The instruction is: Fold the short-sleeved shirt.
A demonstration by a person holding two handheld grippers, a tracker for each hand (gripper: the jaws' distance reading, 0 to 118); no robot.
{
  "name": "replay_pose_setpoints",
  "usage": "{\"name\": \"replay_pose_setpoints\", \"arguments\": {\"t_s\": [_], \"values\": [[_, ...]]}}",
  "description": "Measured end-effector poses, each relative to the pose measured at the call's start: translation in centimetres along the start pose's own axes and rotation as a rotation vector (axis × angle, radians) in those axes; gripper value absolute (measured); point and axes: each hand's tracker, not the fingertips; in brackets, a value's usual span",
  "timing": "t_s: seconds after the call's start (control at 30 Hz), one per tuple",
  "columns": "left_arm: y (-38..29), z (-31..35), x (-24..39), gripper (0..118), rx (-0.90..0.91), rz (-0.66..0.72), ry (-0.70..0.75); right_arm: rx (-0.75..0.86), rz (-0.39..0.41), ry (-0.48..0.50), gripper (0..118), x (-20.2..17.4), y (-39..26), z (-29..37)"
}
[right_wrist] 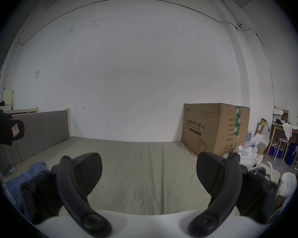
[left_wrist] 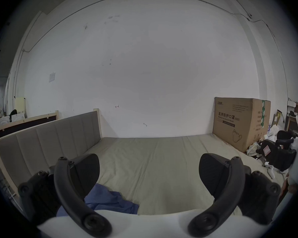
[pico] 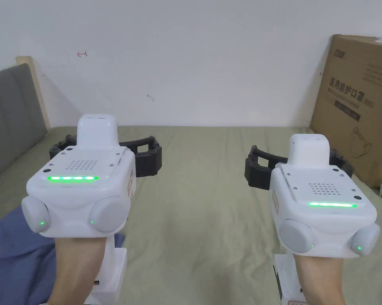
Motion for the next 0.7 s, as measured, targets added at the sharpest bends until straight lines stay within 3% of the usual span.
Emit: {"name": "replay_pose_setpoints", "arguments": {"t_s": [0.3,0.37,0.4,0.43,0.5,0.53,0.6,0.67,0.7], "values": [[-0.18,-0.12,0.12,115,-0.013,-0.002,-0.013,-0.002,0.003,0.001,110,0.13,0.02,0.09],[-0.15,-0.11,0.13,110,-0.022,0.005,-0.009,-0.001,0.003,0.011,87,0.16,-0.06,0.24],[-0.13,-0.05,0.13,103,-0.025,0.009,-0.006,0.003,0.002,0.01,68,0.14,-0.08,0.36],[-0.13,0.02,0.11,87,-0.023,0.011,-0.009,0.006,0.0,0.002,44,0.11,-0.08,0.41],[-0.16,0.11,0.11,48,-0.019,0.002,-0.02,-0.001,-0.008,-0.006,26,0.1,-0.11,0.4],[-0.22,0.1,0.17,18,-0.024,-0.017,-0.02,-0.003,-0.014,-0.012,20,0.16,-0.15,0.35],[-0.43,0.06,0.31,6,-0.021,-0.035,-0.01,-0.006,-0.021,-0.013,18,0.29,-0.23,0.34],[-0.83,0.09,0.11,0,-0.008,-0.016,-0.001,-0.015,-0.019,-0.039,2,0.26,-0.27,0.22],[-0.91,0.07,-0.07,0,-0.01,-0.005,-0.014,-0.014,-0.024,-0.032,2,0.34,-0.29,0.18]]}}
